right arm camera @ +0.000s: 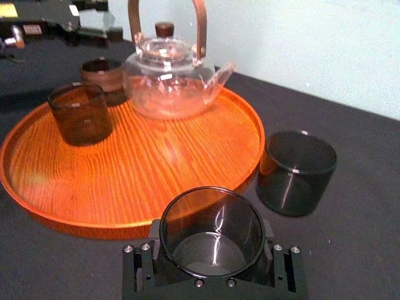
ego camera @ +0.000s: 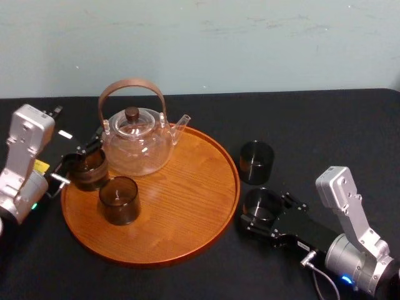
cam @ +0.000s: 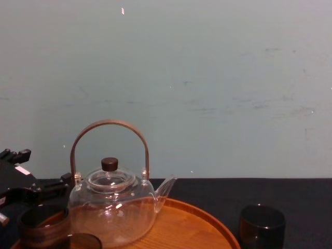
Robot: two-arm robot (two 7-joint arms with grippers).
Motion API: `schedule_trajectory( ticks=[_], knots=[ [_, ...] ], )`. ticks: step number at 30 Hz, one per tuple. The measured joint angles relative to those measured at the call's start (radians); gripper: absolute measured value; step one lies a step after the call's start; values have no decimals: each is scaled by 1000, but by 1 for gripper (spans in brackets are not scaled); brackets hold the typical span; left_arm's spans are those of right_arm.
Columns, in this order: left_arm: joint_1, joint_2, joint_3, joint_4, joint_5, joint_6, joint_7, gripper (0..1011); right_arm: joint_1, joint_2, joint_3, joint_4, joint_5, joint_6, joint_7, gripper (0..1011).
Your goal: Pick up the glass from the table and place it on the tray.
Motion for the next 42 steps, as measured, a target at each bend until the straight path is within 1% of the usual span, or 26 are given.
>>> schedule_trajectory(
  ticks=[7, 11, 16, 22, 25, 27, 31, 34, 42],
  knots=[
    [0, 0, 0, 0, 0, 0, 0, 1001, 9, 2, -9, -35, 5, -9, 8, 904],
    [0, 0, 0, 0, 0, 0, 0, 1001, 26, -1, -26, -51, 2, -9, 15, 905],
    [0, 0, 0, 0, 0, 0, 0, 1001, 68, -17, -65, -51, -9, -4, 27, 904],
    [0, 0, 0, 0, 0, 0, 0, 1001, 123, -44, -109, -19, -25, 5, 38, 904],
    [0, 0, 0, 0, 0, 0, 0, 1001, 161, -66, -140, 14, -35, 9, 46, 904],
    [0, 0, 0, 0, 0, 0, 0, 1001, 173, -74, -150, 24, -37, 10, 48, 904],
    [0, 0, 0, 0, 0, 0, 0, 1001, 203, -100, -179, 59, -41, 10, 55, 904],
    [0, 0, 0, 0, 0, 0, 0, 1001, 217, -113, -194, 80, -42, 10, 59, 904],
    [0, 0, 0, 0, 0, 0, 0, 1001, 228, -124, -215, 107, -43, 10, 62, 904]
  ],
)
